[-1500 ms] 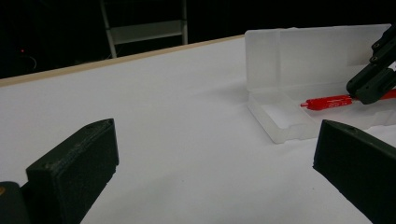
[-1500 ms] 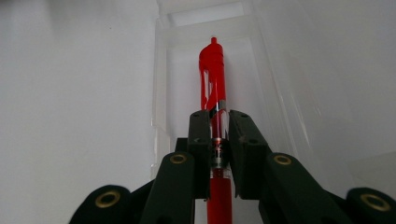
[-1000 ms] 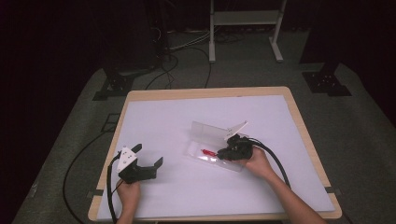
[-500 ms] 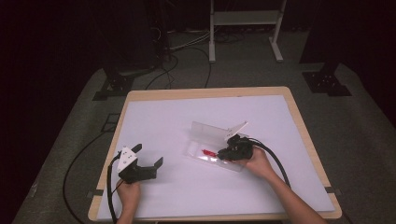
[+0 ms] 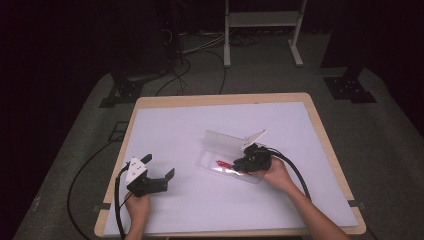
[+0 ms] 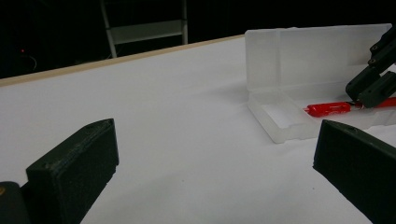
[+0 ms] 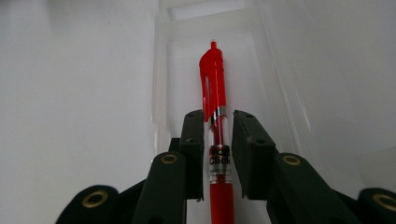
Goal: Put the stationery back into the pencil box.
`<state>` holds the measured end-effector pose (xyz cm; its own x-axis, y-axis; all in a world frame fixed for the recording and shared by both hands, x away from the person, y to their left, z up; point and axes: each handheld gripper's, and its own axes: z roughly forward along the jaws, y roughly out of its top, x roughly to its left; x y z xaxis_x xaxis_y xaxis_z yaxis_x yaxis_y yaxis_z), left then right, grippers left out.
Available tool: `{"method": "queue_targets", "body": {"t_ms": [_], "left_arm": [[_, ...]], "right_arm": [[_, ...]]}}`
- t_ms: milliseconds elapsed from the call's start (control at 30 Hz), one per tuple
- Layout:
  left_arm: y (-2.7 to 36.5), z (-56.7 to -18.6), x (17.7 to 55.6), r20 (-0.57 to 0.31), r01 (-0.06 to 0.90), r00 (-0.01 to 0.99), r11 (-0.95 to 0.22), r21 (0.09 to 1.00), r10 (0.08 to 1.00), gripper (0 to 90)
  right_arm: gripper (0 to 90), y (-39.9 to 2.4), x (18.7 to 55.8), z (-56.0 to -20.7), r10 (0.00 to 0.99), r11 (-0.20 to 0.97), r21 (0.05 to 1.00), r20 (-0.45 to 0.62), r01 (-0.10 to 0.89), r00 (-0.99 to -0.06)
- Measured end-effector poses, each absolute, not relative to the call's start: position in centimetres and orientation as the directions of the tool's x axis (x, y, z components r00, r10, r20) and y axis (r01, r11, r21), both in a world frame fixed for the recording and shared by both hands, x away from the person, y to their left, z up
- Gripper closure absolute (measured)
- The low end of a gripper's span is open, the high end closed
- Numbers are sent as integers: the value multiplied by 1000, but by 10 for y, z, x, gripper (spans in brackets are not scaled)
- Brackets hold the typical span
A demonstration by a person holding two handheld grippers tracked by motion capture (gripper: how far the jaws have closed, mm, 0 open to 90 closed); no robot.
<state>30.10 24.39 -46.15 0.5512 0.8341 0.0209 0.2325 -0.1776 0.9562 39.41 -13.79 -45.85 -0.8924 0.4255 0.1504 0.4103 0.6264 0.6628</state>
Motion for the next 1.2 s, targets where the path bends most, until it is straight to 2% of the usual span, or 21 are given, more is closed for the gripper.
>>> {"method": "queue_targets", "body": {"t_ms": [733,1200], "left_arm": [[244,-462,301,17,236,547,-174,956,837,0],[244,-462,301,17,235,548,-173,956,836,0]], "right_arm": [[611,-150,385,-438,421,570,720,158,396,-893],[575,-158,380,-429,424,545,735,172,403,-889]]}}
